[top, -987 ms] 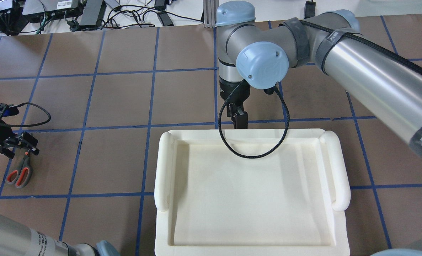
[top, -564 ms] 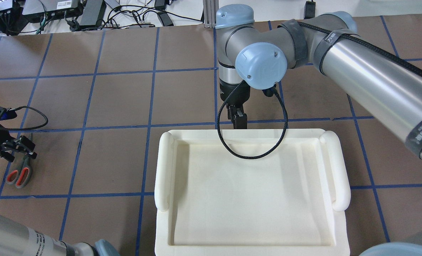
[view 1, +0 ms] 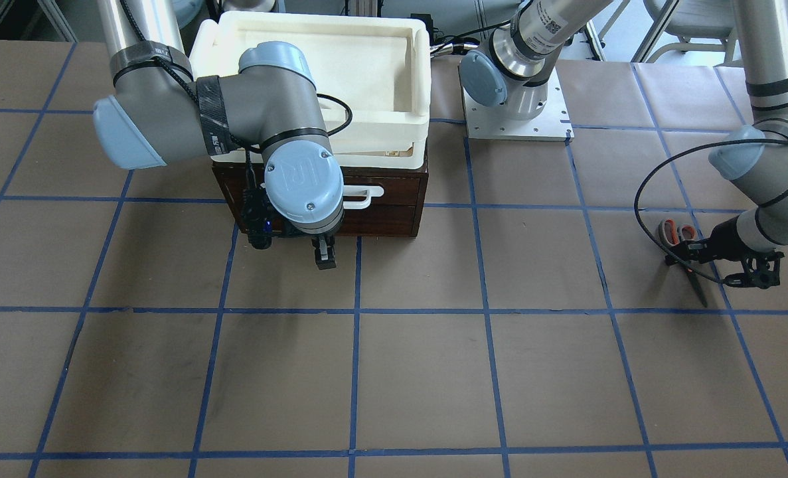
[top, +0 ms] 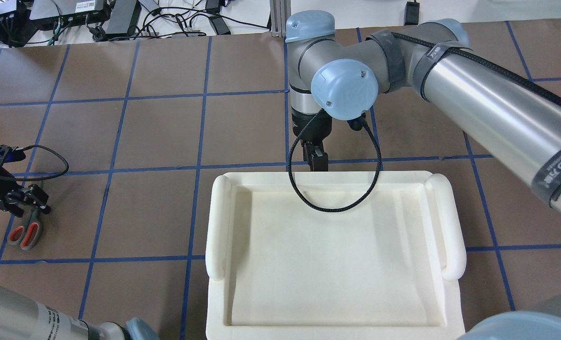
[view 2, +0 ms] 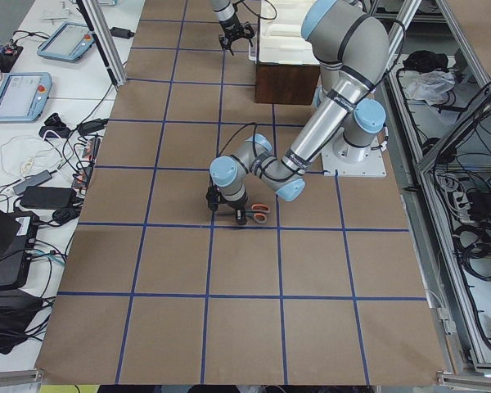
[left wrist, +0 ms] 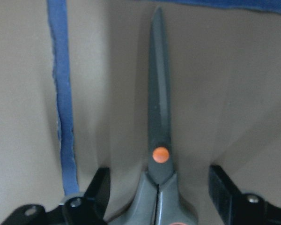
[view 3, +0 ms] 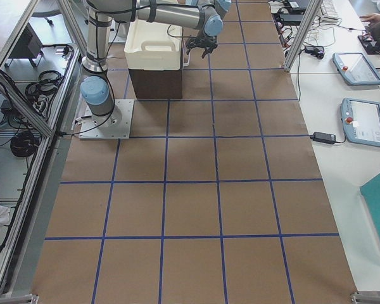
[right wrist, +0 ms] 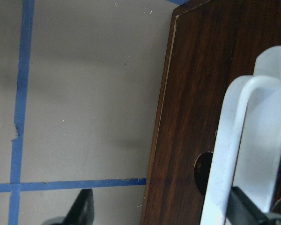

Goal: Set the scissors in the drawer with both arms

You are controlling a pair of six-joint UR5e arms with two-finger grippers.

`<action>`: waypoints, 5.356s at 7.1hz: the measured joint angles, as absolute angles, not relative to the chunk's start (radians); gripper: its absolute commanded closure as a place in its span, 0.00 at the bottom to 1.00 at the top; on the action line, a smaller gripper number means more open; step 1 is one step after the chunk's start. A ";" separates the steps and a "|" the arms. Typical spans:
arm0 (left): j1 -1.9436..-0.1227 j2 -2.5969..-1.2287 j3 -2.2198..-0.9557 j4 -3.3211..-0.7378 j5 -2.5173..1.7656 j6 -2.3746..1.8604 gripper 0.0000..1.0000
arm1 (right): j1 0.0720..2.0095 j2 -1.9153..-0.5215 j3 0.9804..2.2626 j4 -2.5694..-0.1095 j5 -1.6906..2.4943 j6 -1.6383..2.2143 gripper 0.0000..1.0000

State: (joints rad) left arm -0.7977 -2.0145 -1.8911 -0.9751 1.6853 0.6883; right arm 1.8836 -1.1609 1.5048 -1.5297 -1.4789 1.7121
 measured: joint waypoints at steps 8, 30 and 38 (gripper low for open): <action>-0.798 -1.995 -1.888 -0.975 1.685 0.691 0.91 | 1.891 -1.144 1.508 -1.530 -1.473 1.710 0.00; -1.576 -1.620 -1.453 -1.666 1.571 0.074 0.92 | 1.873 -1.040 1.356 -1.733 -1.540 1.494 0.00; -1.577 -1.613 -1.459 -1.681 1.572 0.072 0.91 | 1.843 -0.998 1.289 -1.736 -1.537 1.426 0.00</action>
